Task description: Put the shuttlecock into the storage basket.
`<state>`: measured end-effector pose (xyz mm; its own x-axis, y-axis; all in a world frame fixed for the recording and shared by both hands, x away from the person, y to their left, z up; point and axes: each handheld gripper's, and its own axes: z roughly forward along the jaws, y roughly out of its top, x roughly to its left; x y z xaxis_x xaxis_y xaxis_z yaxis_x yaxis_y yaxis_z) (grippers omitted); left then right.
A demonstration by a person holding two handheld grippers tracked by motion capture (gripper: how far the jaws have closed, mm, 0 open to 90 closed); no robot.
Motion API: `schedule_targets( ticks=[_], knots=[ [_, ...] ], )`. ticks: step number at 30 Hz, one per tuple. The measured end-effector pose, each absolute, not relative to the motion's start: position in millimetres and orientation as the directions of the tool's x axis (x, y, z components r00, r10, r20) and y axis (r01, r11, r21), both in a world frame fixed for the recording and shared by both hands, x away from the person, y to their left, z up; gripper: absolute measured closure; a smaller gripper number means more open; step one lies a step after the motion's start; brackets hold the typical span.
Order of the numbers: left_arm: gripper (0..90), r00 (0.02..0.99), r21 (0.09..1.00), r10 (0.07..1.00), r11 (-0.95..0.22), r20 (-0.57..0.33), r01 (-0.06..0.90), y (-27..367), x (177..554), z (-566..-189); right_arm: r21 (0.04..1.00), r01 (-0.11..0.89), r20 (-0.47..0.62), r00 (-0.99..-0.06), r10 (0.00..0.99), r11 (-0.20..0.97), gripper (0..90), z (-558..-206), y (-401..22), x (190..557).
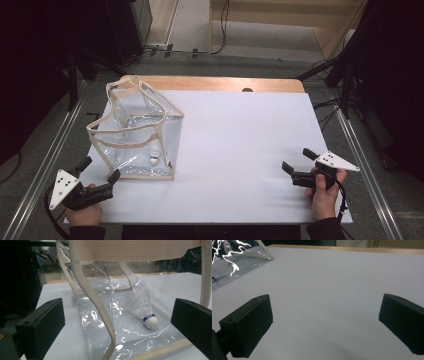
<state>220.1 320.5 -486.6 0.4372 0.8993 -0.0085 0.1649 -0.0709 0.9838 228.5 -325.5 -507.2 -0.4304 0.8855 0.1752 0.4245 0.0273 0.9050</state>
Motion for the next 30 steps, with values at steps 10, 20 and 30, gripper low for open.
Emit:
schedule_targets(
  ticks=[10, 20, 30],
  knots=[
    [0.0, 0.437, 0.984, 0.899, -0.071, -0.009, 0.165, 320.5, 220.1, -486.6, 0.906, 0.423, 0.165, -0.407, 0.898, 0.025, 0.0, -509.3, -336.2, 220.2],
    [0.0, 0.436, 0.984, 0.900, -0.071, -0.008, 0.165, 320.4, 220.2, -486.6, 0.907, 0.422, 0.176, -0.384, 0.906, 0.003, 0.0, -509.4, -347.5, 212.0],
    [0.0, 0.436, 0.984, 0.900, -0.070, -0.009, 0.164, 320.2, 220.3, -486.6, 0.913, 0.407, 0.172, -0.371, 0.913, -0.007, 0.0, -509.5, -357.3, 204.6]
  ],
)
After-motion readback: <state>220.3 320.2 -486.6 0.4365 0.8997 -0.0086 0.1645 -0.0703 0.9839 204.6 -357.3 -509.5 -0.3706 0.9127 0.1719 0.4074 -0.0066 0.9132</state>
